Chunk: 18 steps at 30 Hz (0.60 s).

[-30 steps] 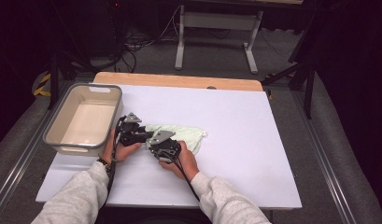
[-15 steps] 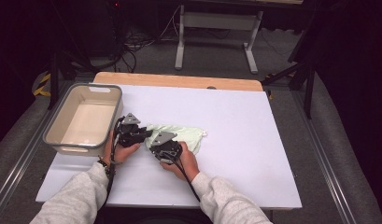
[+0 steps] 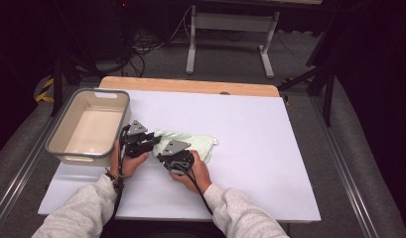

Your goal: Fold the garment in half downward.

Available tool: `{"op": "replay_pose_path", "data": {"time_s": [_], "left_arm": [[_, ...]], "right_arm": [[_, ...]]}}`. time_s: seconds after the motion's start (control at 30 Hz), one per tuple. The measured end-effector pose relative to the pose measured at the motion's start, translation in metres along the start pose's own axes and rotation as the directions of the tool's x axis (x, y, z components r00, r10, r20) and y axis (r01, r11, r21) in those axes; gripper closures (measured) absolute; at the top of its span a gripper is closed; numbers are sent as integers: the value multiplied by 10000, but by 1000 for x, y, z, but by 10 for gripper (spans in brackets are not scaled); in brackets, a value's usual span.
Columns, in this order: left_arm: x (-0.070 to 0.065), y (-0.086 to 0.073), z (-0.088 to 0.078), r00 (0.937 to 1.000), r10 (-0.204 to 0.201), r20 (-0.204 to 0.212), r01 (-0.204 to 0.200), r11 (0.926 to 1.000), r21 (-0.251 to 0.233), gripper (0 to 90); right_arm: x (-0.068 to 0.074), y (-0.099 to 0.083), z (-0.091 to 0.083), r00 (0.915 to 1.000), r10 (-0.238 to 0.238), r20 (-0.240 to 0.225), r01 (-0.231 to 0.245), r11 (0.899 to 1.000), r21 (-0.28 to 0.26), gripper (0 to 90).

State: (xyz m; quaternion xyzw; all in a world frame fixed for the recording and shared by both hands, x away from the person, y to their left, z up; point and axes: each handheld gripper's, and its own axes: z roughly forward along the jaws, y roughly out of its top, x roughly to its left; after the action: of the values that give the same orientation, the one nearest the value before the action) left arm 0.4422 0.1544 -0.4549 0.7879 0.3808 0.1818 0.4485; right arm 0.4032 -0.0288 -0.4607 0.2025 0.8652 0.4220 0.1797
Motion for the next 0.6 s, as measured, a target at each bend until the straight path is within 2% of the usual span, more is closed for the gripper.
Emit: {"op": "replay_pose_path", "data": {"time_s": [0.1,0.2,0.23,0.6], "left_arm": [[-2,0,-2,9999,-91,-120,89,9998,-151,717],[-4,1,-3,9997,23,-233,-27,9998,-172,722],[-6,0,-3,9996,31,-297,-40,9995,-313,723],[-9,0,-6,9993,105,-369,-120,9991,-409,747]], "right_arm": [[0,0,-1,10000,-18,-69,18,10000,-50,868],[2,0,-1,9999,15,-133,-16,9999,-102,868],[2,0,-1,9999,1,-118,-3,9999,-109,868],[3,1,-4,9998,-49,-195,43,9995,-316,868]]}}
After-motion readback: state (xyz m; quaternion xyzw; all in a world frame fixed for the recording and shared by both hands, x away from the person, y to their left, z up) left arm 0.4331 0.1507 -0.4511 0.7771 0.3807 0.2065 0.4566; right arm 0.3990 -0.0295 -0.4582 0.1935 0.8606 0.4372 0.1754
